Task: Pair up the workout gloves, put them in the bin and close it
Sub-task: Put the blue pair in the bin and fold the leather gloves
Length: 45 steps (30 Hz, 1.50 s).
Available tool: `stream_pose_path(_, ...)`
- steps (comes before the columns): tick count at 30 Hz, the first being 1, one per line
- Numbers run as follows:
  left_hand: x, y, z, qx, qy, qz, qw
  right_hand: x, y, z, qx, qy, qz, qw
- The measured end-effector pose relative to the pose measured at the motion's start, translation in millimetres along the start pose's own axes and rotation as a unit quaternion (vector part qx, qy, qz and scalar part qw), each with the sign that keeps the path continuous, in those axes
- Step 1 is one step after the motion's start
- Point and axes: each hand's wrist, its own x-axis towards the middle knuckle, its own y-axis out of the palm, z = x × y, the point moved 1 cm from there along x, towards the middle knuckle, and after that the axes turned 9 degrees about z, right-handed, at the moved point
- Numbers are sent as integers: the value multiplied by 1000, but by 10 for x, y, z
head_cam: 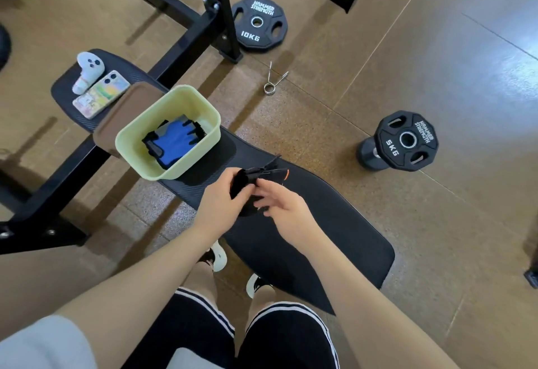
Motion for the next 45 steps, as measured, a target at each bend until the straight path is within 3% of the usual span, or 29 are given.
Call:
stream_pose_path(4,210,-552,188,-11,18,20,1000,404,32,201,-114,-16,-106,988)
stream_pose_path(7,338,-933,338,12,54,59,997,833,87,315,-218,-45,-19,975)
stream_pose_path(10,465,-1246,533,-1,59,52,997,1312,217,355,-289,-29,65,955)
stream_pose_path(13,619,-1471,800,-95,-3,-4,995,1697,262,418,-223,34,59,972)
stream_pose_path(17,809,-1571,1228,-279,-109,-55,953,2064,324,534,-53,63,31,996)
stream_pose_path(22,1123,-1523,1644,-384,-232,-91,889,2637,572,609,-100,50,-46,993)
stream_pose_path(24,1246,-1489,1792,-355,-291,-96,883,2890,648,630,-156,55,-70,984)
stream_pose_path(27,1373,-1530,1855,-260,-313,-108,907,3227,779,600,-238,83,-61,966)
stream_pose_path(31,1366,-1585,1810,-116,-232,-106,960,3444,906,519,-260,126,-22,957)
stream_pose_path(34,1334,-1582,1858,94,-82,-76,989,3499,976,501,-310,130,-1,942)
stream_pose_path(36,1369,-1565,1916,197,-32,33,979,3450,1002,520,-359,111,-36,926)
stream_pose_path(38,1430,-1525,1988,237,-87,139,957,3326,1005,533,-428,51,-78,899)
stream_pose_path(41,1528,-1436,2045,271,-137,194,933,3132,1047,461,-491,-34,30,870)
stream_pose_path(43,1578,-1358,2079,266,-161,205,928,3087,1055,392,-504,-39,111,856)
stream_pose_path(45,1611,-1285,2123,258,-182,206,926,3080,1014,409,-482,-6,114,869)
